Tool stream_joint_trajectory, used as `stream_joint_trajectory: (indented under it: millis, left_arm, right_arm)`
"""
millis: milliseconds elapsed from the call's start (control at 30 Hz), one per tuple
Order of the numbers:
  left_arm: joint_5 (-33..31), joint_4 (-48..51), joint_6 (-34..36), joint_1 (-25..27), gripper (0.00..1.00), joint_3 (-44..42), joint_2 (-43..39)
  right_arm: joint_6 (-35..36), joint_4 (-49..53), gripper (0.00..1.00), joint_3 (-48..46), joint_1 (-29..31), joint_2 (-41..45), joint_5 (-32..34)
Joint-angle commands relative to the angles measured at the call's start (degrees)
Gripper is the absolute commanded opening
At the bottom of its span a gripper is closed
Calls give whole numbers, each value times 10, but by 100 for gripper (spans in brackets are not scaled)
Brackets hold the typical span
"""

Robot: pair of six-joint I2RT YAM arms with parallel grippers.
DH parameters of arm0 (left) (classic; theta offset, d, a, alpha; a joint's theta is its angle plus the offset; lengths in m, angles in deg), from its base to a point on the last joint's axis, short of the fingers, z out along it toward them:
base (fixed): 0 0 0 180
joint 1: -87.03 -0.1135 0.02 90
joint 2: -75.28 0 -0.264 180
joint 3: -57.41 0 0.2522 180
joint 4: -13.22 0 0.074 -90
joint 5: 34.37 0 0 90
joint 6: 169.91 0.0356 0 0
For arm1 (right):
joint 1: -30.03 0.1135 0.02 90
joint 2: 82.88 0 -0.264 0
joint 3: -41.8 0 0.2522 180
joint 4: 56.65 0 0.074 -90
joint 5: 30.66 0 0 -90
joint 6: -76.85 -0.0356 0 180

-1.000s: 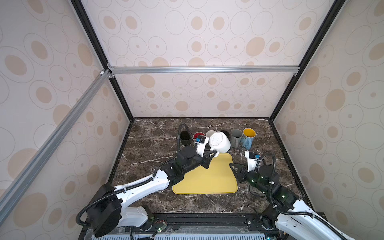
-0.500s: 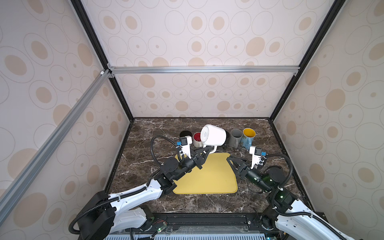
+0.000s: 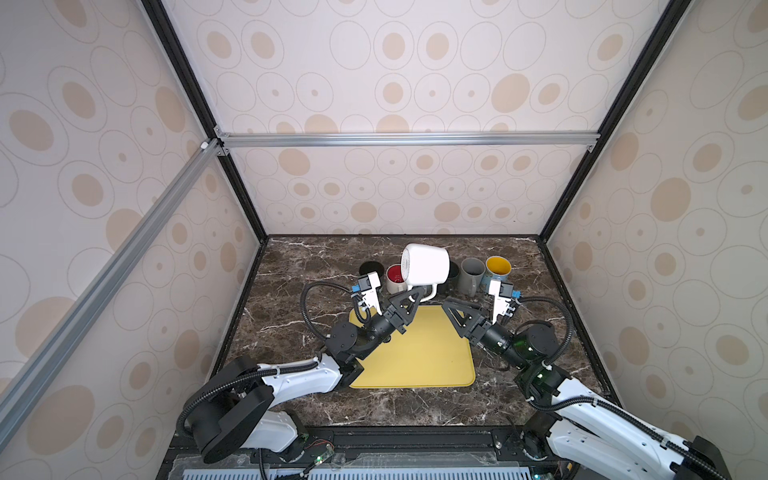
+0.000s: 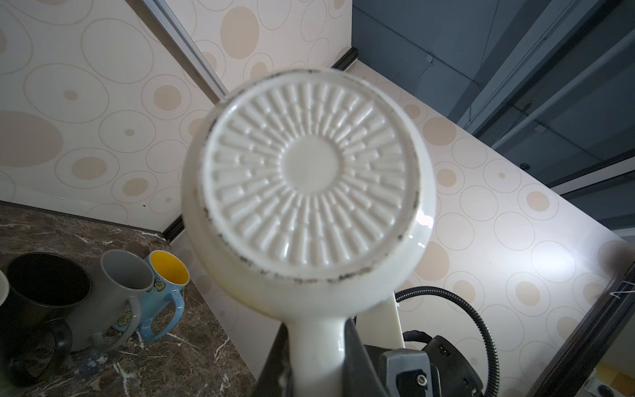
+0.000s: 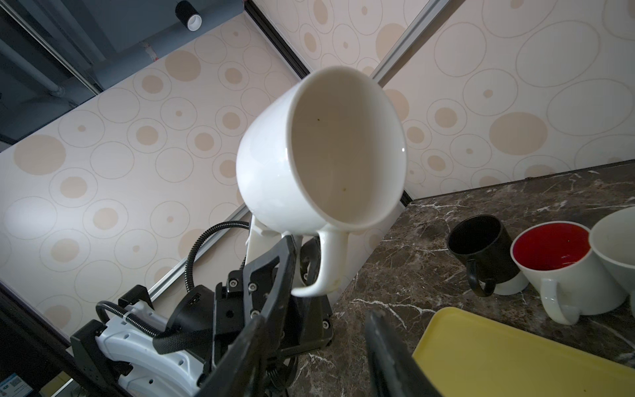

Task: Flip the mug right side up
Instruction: 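Close the right gripper on the white mug's handle held by the left gripper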

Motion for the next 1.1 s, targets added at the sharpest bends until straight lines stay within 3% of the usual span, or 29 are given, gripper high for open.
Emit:
stream_joint_trajectory:
  millis: [0,500,1067]
  left_arm:
    - [8,-121,-20,-5,0,17,-4]
    - [22,-165,-43,-4,0,17,28]
    - [36,-160,-39,-4,0,16,26]
  right_arm:
    - [-15,-57,48,20,-3,-10,-5]
    - [-47,-154,45,54,-3,-122,-29]
    - [-96,-216,34,90,-3,-196,-61]
